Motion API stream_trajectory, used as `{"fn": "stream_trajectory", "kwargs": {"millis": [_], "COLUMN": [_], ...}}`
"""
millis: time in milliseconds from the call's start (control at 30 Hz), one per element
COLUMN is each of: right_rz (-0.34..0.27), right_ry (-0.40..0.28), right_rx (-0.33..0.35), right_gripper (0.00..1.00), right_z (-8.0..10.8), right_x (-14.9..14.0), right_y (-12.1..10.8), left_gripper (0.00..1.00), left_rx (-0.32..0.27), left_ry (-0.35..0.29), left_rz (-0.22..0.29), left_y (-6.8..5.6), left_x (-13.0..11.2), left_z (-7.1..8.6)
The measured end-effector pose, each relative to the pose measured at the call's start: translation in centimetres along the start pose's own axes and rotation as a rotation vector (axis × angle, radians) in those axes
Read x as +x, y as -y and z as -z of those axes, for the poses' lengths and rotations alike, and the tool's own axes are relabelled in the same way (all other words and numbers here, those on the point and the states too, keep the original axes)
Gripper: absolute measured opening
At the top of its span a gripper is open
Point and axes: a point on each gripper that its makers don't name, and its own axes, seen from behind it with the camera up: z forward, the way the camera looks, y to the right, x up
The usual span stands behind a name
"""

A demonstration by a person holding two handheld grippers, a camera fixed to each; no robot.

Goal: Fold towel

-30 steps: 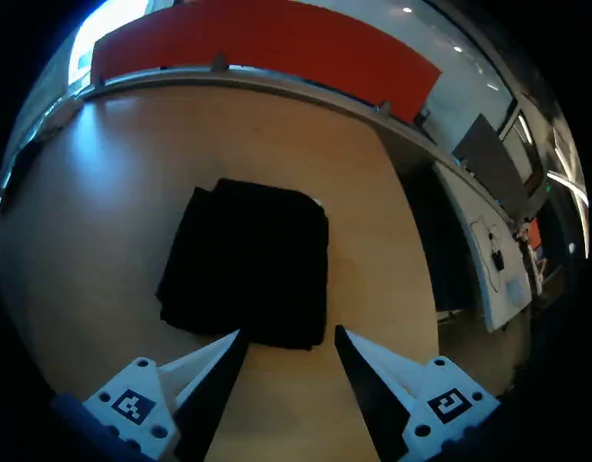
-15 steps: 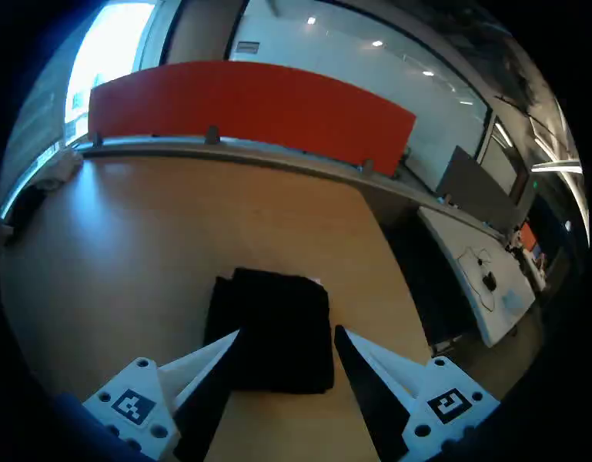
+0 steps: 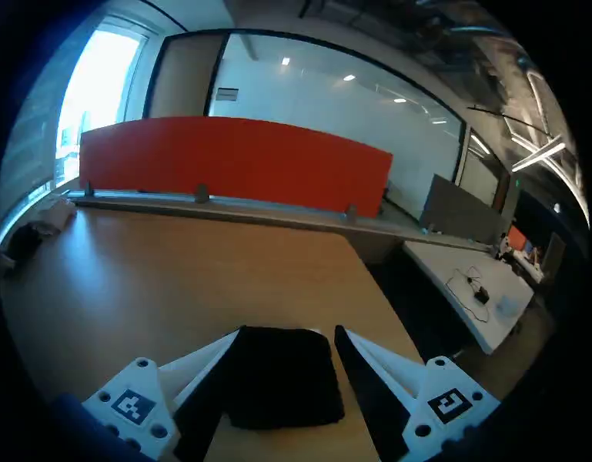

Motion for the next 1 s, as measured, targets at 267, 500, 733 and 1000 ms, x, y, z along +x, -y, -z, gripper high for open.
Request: {"fn": "stream_trajectory", "kwargs": {"millis": [267, 500, 733, 1000], "right_rz": [-0.04, -0.067, -0.067, -0.09], "right_ry": [-0.071, -0.143, -0.177, -0.225], "right_rx": [0.025, 0.063, 0.089, 0.134], "right_gripper": [0.88, 0.93, 0.94, 0.94], "right_z": [0.2, 0.6, 0.6, 0.8], "right_x": [3.1, 6.3, 8.0, 9.7], "right_y": [1.9, 4.1, 6.2, 8.7], "left_gripper": [0.93, 0.93, 0.93, 0.93], "left_rx": [0.012, 0.03, 0.056, 0.083], "left_ry": [-0.096, -0.225, -0.335, -0.445], "left_rz": [0.006, 0.002, -0.014, -0.018], "left_y": [0.5, 1.2, 1.8, 2.3], "left_x": [3.0, 6.9, 10.0, 12.8], "left_z": [0.1, 0.5, 1.2, 2.4]}}
